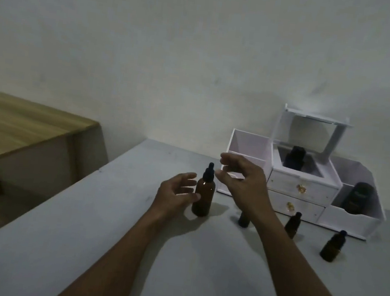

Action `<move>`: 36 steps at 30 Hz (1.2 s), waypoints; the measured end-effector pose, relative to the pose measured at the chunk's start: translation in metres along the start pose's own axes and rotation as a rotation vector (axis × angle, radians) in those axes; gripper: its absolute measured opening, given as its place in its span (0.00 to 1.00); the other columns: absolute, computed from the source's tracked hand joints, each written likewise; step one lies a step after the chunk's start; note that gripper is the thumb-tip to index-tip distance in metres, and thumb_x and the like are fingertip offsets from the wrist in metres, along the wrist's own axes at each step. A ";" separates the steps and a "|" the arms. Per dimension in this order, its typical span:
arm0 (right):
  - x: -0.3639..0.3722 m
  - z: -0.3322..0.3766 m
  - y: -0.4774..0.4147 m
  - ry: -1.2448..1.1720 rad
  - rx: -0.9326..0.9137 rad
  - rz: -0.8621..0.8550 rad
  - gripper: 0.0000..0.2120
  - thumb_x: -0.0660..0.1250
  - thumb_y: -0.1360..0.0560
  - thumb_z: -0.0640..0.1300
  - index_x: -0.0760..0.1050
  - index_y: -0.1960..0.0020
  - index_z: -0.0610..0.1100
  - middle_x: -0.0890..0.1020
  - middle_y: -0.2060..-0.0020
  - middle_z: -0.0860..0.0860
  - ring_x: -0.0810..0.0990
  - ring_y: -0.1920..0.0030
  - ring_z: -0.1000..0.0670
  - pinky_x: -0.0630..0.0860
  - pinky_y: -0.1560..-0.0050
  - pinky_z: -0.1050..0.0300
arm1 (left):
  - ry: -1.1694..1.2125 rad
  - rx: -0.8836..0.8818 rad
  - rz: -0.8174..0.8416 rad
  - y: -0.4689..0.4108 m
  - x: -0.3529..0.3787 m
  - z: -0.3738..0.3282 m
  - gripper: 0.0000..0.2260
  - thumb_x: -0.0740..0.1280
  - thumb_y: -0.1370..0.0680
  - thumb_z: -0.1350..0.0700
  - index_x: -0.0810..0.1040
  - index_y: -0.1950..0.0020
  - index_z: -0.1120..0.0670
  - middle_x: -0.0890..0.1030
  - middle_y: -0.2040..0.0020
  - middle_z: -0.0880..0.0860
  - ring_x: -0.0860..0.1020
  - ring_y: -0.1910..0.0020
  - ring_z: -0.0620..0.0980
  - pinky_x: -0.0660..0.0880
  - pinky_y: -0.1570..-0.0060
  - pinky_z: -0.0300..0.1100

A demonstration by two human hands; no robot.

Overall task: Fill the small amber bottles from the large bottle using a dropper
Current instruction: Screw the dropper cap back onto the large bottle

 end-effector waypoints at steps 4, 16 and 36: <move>0.016 -0.008 -0.008 0.006 0.017 0.069 0.18 0.73 0.26 0.43 0.78 0.37 0.51 0.81 0.47 0.60 0.79 0.49 0.64 0.72 0.54 0.71 | -0.026 0.004 0.103 0.001 0.003 0.001 0.20 0.74 0.28 0.60 0.77 0.40 0.46 0.80 0.45 0.44 0.79 0.46 0.46 0.75 0.47 0.39; 0.027 -0.011 -0.003 0.006 0.052 -0.024 0.13 0.79 0.32 0.49 0.81 0.50 0.52 0.82 0.59 0.63 0.81 0.59 0.66 0.75 0.59 0.75 | -0.057 0.010 0.116 0.007 0.004 -0.001 0.21 0.74 0.27 0.56 0.76 0.34 0.50 0.80 0.38 0.49 0.78 0.42 0.50 0.75 0.41 0.46; 0.029 -0.008 0.000 -0.009 0.019 -0.052 0.16 0.73 0.27 0.38 0.81 0.40 0.48 0.84 0.50 0.55 0.82 0.50 0.59 0.81 0.47 0.61 | -0.063 0.037 0.120 0.002 0.003 0.006 0.21 0.75 0.29 0.54 0.77 0.37 0.48 0.81 0.47 0.42 0.79 0.47 0.44 0.76 0.46 0.41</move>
Point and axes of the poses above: each hand's wrist, its own y-axis away from the middle knuckle, its own x-axis out of the palm, z = x × y, the point moved 2 cm from there along -y, towards the middle knuckle
